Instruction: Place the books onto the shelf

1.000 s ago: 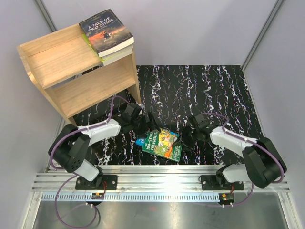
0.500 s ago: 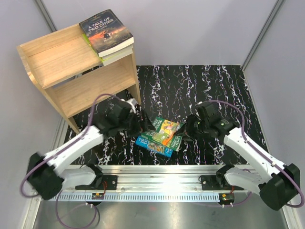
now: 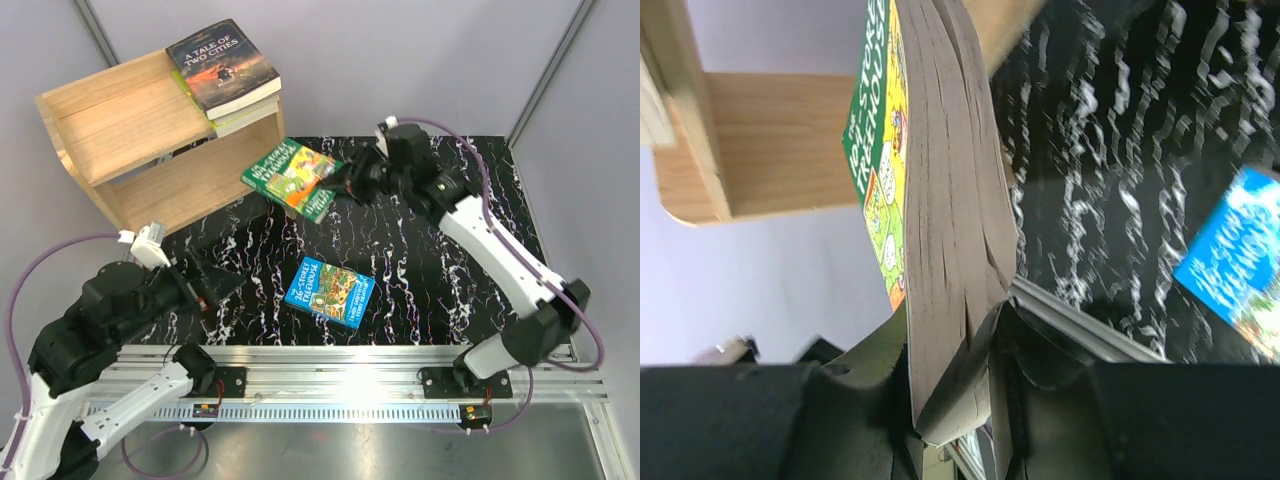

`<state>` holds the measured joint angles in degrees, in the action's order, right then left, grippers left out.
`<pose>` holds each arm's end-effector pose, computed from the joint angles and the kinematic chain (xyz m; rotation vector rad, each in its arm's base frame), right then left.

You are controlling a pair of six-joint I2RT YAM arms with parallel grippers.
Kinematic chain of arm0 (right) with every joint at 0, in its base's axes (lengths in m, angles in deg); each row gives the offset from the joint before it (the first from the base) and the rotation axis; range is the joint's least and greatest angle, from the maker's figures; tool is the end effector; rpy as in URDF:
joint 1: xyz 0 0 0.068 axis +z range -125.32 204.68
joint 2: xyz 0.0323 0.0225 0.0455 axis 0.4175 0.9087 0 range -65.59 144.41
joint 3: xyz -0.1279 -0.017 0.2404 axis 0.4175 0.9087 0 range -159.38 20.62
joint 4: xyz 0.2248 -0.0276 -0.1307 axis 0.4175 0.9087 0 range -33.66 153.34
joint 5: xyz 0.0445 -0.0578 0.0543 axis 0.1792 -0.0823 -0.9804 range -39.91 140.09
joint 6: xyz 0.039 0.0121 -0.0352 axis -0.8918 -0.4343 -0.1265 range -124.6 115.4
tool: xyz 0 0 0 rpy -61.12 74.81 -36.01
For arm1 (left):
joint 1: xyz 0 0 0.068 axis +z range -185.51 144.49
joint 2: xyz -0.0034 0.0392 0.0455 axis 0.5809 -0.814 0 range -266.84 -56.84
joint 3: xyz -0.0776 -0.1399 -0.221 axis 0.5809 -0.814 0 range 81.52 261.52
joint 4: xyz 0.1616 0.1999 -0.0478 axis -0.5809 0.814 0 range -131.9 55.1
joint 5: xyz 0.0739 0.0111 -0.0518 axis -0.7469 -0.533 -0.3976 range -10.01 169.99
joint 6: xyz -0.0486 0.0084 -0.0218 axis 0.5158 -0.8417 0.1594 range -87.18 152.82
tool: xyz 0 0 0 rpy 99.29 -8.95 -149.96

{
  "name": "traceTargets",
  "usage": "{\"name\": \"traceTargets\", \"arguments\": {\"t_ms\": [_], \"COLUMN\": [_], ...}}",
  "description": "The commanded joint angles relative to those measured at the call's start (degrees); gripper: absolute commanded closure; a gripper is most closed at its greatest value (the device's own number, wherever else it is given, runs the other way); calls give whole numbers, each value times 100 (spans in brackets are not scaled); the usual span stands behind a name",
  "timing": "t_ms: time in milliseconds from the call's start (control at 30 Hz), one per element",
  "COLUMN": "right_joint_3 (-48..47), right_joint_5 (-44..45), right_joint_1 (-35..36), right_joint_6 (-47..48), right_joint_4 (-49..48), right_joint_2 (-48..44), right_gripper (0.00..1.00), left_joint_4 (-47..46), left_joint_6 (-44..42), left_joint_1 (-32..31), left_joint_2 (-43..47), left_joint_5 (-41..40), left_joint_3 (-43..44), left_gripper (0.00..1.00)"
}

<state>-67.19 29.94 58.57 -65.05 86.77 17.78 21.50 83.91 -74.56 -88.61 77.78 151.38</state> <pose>0.2636 0.1917 0.4075 0.2770 2.2752 1.3191 0.0401 -0.0307 0.4041 -0.2514 2.1327 -0.9336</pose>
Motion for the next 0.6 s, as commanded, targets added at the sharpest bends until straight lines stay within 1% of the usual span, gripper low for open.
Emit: {"name": "traceTargets", "arguments": {"t_ms": [0, 167, 300, 433, 567], "right_joint_3": [-938, -2018, -2486, -2583, -2084], "right_joint_5": [-16, 36, 203, 703, 1441], "right_joint_1": [127, 416, 732, 996, 1067], "right_joint_6": [-178, -468, -617, -810, -1205], "right_joint_4": [-784, -864, -873, -934, -1311], "right_joint_2": [738, 1785, 2269, 2499, 2474], "right_gripper": [100, 100, 100, 100, 100], "left_joint_4": [902, 1394, 1816, 2229, 2379], "left_joint_6": [173, 305, 323, 279, 182], "left_joint_1": [-15, -6, -15, -6, -6], "left_joint_2": [232, 609, 777, 830, 830], "left_joint_5": [-402, -323, -463, -569, -525], "left_joint_3": [220, 291, 606, 897, 1116], "left_gripper": [1, 1, 1, 1, 1]}}
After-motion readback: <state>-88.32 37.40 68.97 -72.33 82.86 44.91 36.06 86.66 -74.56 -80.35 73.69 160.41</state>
